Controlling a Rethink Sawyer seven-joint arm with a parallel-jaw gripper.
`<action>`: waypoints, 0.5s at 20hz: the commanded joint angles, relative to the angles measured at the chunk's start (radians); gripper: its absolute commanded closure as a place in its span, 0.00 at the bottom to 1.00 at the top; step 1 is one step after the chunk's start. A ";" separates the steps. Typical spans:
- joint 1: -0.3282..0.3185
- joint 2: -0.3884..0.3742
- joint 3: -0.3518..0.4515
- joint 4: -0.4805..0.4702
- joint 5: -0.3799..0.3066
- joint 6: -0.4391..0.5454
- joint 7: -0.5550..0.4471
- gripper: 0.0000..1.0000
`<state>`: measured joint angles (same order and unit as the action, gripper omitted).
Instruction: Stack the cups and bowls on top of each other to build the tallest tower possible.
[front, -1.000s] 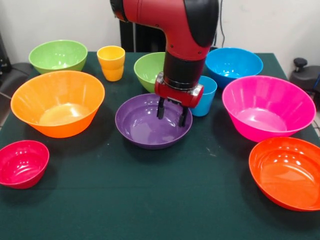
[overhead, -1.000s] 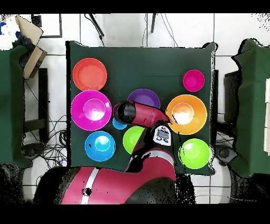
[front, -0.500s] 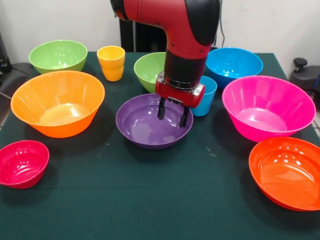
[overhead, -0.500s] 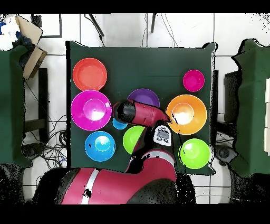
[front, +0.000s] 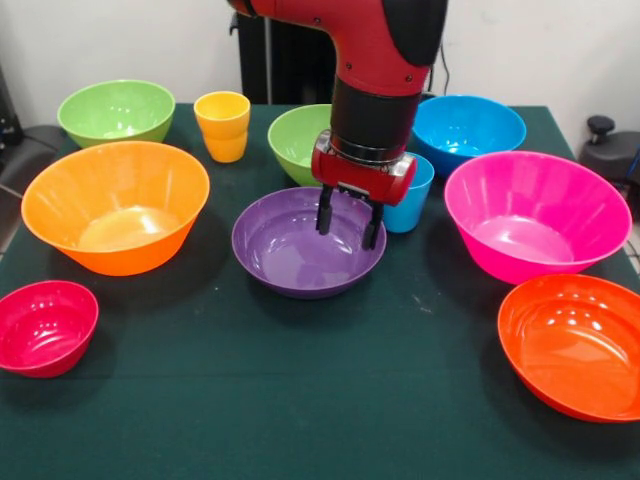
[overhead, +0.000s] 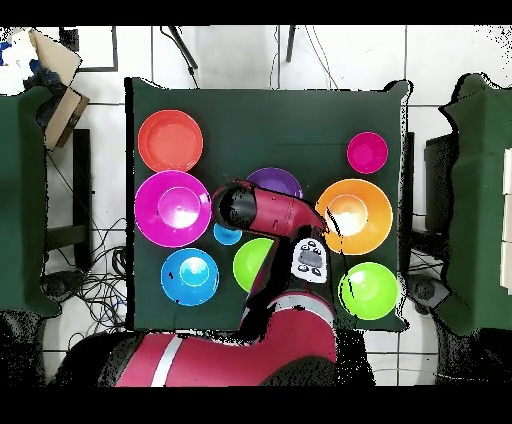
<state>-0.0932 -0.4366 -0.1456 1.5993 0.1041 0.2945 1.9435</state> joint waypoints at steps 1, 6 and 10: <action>0.026 0.006 0.081 -0.039 0.001 0.090 0.093 0.00; 0.020 0.002 0.095 -0.035 0.003 0.092 0.087 0.00; 0.025 0.008 0.094 -0.038 0.007 0.087 0.094 0.00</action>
<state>-0.0848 -0.4549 -0.1456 1.5996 0.1037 0.2947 1.9435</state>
